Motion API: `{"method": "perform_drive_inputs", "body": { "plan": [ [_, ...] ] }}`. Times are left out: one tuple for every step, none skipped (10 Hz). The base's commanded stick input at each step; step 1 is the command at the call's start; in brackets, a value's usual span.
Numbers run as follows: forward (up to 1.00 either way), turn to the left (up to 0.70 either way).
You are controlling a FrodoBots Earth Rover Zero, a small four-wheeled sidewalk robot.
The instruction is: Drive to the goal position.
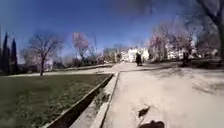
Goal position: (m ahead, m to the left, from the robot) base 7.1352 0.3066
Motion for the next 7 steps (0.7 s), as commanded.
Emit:
{"method": "perform_drive_inputs", "body": {
  "plan": [
    [0.94,-0.37],
    [0.94,-0.37],
    [0.94,-0.37],
    [0.94,-0.37],
    [0.94,-0.37],
    [0.94,-0.37],
    [0.94,-0.37]
  ]
}}
